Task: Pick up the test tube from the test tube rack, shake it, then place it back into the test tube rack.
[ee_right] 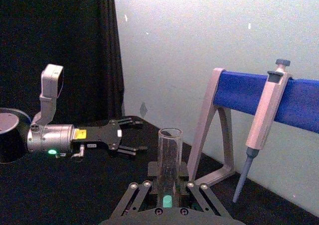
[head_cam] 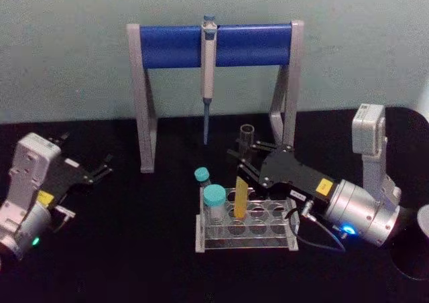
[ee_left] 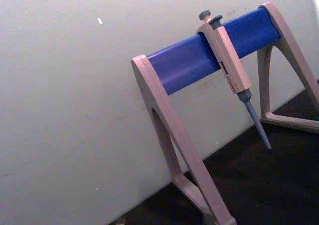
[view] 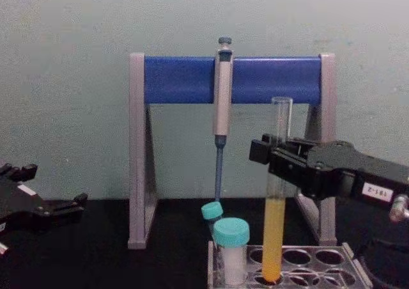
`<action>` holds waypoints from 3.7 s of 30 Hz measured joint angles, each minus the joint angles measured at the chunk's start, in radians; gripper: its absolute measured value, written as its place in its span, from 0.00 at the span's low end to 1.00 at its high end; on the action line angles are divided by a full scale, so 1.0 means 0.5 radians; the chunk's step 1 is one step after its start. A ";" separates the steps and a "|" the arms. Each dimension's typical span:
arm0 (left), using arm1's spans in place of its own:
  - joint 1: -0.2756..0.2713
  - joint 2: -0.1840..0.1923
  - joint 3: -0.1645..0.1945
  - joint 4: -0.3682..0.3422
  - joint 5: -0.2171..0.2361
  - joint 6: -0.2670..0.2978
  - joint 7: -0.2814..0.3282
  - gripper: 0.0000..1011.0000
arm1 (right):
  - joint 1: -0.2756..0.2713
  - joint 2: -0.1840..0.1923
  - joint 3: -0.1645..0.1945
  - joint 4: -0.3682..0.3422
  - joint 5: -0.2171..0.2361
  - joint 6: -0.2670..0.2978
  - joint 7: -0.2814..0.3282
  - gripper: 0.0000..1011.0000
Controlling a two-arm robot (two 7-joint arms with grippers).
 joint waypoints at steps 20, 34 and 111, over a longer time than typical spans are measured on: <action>0.000 0.000 0.000 0.000 0.000 0.000 0.000 0.99 | 0.017 -0.061 -0.013 0.145 -0.012 -0.006 0.019 0.23; 0.000 0.000 0.000 0.000 0.000 0.000 0.000 0.99 | 0.003 -0.084 -0.028 0.195 -0.043 0.007 -0.001 0.23; 0.000 0.000 0.000 0.000 0.000 0.000 0.000 0.99 | -0.036 -0.029 0.116 -0.104 -0.123 -0.068 -0.166 0.99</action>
